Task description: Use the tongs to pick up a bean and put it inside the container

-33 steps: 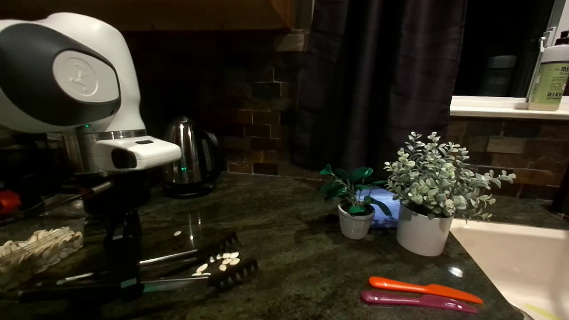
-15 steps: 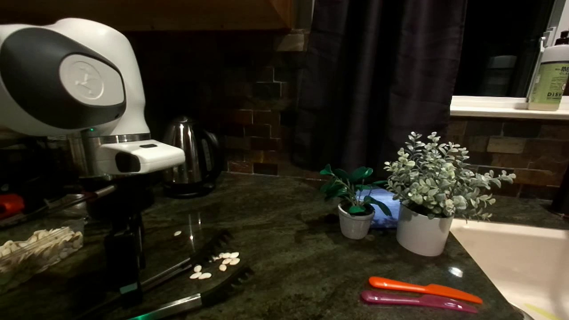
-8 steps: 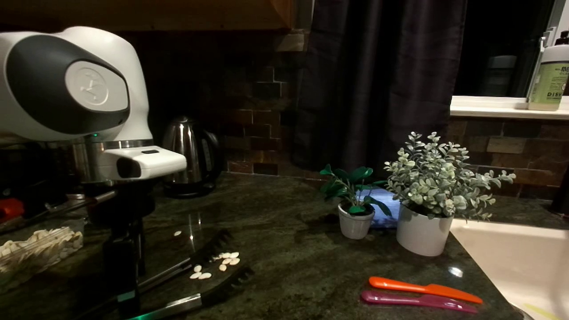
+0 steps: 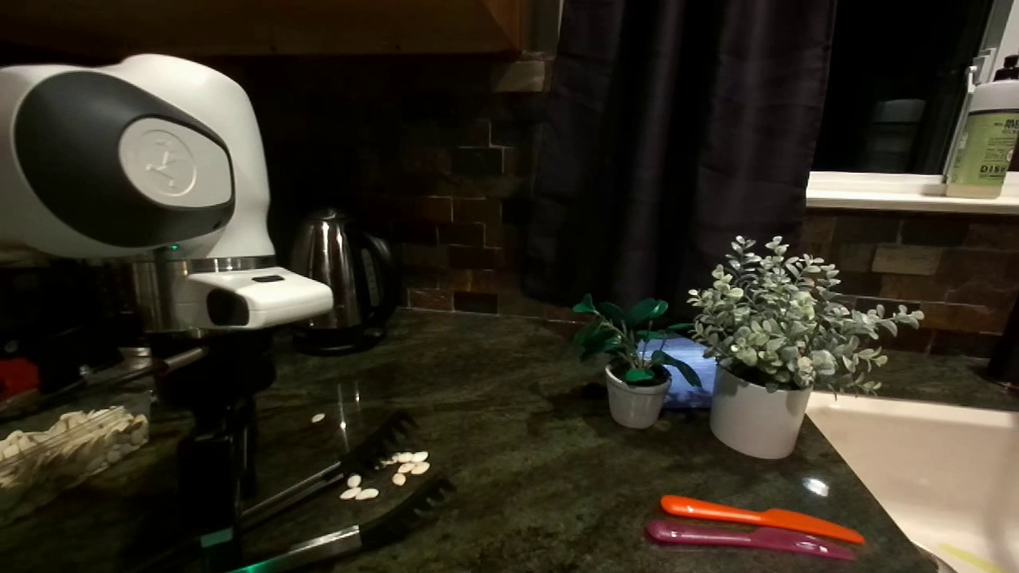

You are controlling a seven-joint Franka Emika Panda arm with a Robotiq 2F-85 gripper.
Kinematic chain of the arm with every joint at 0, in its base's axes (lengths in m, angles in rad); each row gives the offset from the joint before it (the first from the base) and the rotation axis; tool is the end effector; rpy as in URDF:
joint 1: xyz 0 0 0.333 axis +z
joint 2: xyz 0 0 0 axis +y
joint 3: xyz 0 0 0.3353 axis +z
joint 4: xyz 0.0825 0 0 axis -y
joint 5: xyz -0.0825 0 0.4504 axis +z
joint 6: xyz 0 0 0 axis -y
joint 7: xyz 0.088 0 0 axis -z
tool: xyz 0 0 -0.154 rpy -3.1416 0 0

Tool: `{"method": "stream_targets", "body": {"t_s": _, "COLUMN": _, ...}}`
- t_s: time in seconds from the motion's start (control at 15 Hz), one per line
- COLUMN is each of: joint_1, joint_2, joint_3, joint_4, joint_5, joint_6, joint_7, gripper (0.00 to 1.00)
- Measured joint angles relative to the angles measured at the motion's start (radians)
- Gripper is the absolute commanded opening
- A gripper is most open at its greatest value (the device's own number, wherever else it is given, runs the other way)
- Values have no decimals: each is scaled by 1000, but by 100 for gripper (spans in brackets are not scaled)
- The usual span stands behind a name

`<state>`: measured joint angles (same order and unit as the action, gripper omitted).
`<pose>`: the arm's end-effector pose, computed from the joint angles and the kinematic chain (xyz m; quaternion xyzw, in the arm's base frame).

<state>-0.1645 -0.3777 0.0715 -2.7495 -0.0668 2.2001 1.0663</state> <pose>0.3836 -0.0450 0.2423 0.8428 -0.5299 -0.0587 0.0741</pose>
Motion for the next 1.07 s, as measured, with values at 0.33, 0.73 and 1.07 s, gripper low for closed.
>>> {"method": "stream_targets", "body": {"t_s": 0.33, "joint_1": 14, "joint_2": 30, "joint_3": 0, "joint_4": 1, "joint_5": 53, "joint_6": 63, "joint_7": 1, "gripper": 100}}
{"method": "stream_targets", "body": {"t_s": 0.73, "joint_1": 30, "joint_2": 72, "joint_3": 0, "joint_4": 1, "joint_5": 70, "joint_6": 144, "joint_7": 3, "gripper": 42}}
{"method": "stream_targets", "body": {"t_s": 1.07, "joint_1": 40, "joint_2": 83, "joint_3": 0, "joint_4": 8, "joint_5": 70, "joint_6": 170, "joint_7": 6, "gripper": 4}}
